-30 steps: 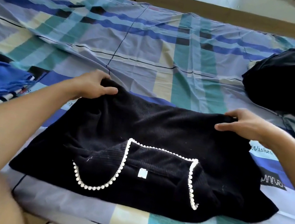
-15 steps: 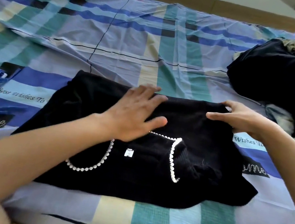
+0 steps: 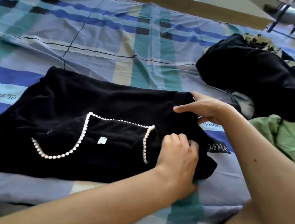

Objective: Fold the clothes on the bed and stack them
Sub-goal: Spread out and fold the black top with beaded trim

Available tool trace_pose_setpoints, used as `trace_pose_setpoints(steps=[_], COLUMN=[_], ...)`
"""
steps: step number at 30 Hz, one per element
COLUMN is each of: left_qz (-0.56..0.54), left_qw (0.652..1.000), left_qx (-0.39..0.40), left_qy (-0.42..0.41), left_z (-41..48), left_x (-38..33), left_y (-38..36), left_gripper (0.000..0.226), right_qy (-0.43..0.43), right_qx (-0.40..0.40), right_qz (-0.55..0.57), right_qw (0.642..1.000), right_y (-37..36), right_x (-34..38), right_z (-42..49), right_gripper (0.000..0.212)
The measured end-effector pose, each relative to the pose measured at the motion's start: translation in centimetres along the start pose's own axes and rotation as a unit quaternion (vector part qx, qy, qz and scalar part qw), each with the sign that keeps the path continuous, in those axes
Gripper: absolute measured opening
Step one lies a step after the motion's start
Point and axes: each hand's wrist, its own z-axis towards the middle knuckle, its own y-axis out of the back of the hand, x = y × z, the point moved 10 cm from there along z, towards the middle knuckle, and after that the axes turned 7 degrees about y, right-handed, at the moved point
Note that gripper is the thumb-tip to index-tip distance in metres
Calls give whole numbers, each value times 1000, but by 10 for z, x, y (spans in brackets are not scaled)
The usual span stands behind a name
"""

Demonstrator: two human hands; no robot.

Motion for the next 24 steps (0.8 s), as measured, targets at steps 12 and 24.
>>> trace_pose_setpoints(steps=[12,24], left_qz=[-380,-569], left_qw=[910,683], left_qx=[-105,-241], left_qy=[129,389], left_z=[-11,-149], left_x=[103,335], left_y=[57,58], left_gripper=[8,24], right_qy=[90,255], right_qx=[-97,-7], right_qz=[236,252], right_qw=[963,933], right_y=[11,-103], right_x=[35,311], right_z=[13,13], right_gripper=[56,55])
